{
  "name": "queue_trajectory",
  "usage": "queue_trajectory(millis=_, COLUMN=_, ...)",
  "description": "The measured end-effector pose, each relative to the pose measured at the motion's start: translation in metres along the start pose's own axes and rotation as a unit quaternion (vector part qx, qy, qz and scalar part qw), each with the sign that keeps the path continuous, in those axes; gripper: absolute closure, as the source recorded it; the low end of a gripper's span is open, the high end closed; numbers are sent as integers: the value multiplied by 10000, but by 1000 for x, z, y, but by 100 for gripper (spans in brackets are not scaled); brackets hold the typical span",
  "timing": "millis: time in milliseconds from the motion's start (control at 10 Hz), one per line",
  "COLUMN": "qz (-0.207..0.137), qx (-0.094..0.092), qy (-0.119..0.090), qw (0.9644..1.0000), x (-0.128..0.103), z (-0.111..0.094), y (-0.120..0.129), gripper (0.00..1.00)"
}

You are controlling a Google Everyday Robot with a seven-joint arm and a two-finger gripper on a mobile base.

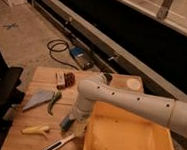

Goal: Place brush in paper cup

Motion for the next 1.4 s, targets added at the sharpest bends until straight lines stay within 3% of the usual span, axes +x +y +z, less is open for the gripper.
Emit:
queue_trajectory(millis=500, qz=41, qx=-196, qy=-21, qw=9998, x=0, z=25, y=0, gripper=38)
queue_trajectory(millis=700, qz=40, qx=-415, qy=14, qw=9991, x=0, z=45, y=-1, gripper=38)
queue_trajectory(millis=900, qz=58, qx=-497, qy=71, qw=9987, x=2, z=57, y=-1, gripper=38)
queue_trajectory(millis=1200, qz=179, qx=-258, qy=198, qw=9993, x=14, z=68, y=-3, gripper=38)
queue_trajectory(millis=1400, qz=315, qx=-3, qy=245, qw=9992, x=24, z=74, y=-4, gripper=38)
